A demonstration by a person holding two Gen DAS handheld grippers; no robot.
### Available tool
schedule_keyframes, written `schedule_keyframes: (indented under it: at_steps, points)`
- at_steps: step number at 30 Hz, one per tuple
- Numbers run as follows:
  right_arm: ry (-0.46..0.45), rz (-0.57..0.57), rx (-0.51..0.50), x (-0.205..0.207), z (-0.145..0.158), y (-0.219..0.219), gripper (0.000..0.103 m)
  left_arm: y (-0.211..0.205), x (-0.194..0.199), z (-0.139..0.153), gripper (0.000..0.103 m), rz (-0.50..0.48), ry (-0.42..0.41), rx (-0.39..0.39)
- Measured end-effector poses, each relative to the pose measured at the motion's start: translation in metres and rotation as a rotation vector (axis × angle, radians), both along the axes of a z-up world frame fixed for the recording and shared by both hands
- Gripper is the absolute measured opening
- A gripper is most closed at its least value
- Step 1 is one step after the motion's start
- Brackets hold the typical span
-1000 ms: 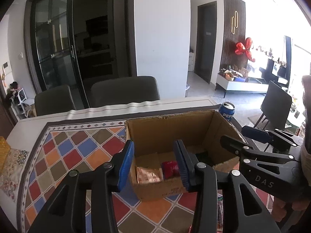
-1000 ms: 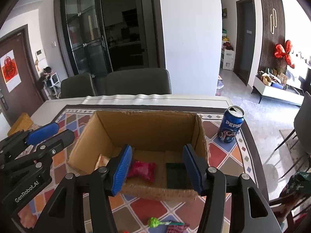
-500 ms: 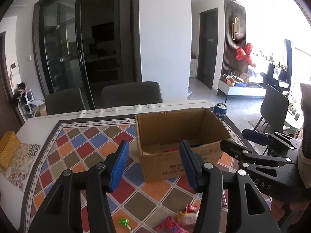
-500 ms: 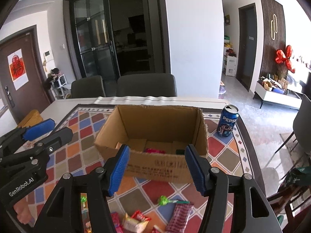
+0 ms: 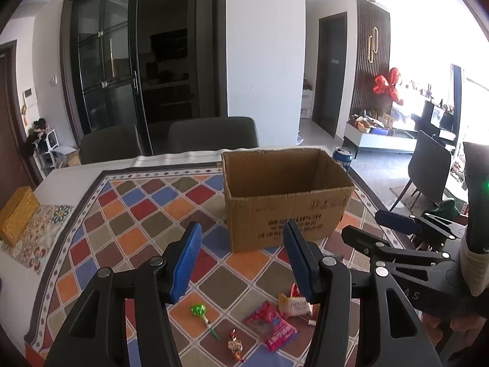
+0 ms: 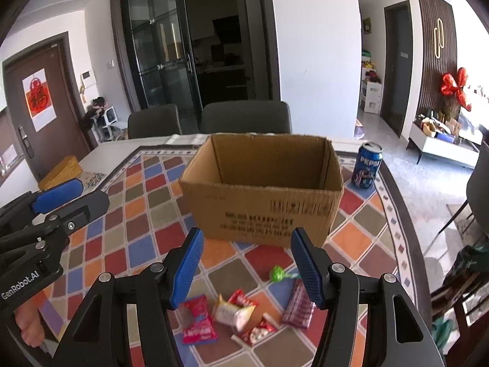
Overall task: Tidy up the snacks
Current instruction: 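Move both open tools back toward the remaining snacks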
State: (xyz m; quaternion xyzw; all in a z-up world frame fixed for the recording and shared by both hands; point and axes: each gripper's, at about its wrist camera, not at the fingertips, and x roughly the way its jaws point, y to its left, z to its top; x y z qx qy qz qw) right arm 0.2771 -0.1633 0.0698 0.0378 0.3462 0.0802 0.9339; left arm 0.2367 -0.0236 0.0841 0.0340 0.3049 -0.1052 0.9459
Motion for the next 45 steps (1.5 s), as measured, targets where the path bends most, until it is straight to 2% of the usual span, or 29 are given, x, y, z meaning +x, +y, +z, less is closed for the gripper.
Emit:
schedule_keyframes:
  at_steps: [9, 18, 31, 45]
  points:
    - [0.042, -0.003, 0.003, -0.02, -0.02, 0.006, 0.06, 0.01, -0.018, -0.03, 0.055, 0.026, 0.082, -0.016]
    - [0.129, 0.003, 0.008, -0.028, -0.051, 0.012, 0.06, 0.017, -0.028, -0.066, 0.055, 0.049, 0.181, -0.016]
    - [0.275, -0.012, 0.005, -0.033, -0.104, 0.013, 0.06, 0.019, -0.03, -0.117, 0.055, 0.068, 0.315, 0.004]
    - [0.371, -0.04, -0.004, -0.026, -0.142, 0.012, 0.06, 0.023, -0.021, -0.165, 0.054, 0.08, 0.448, -0.004]
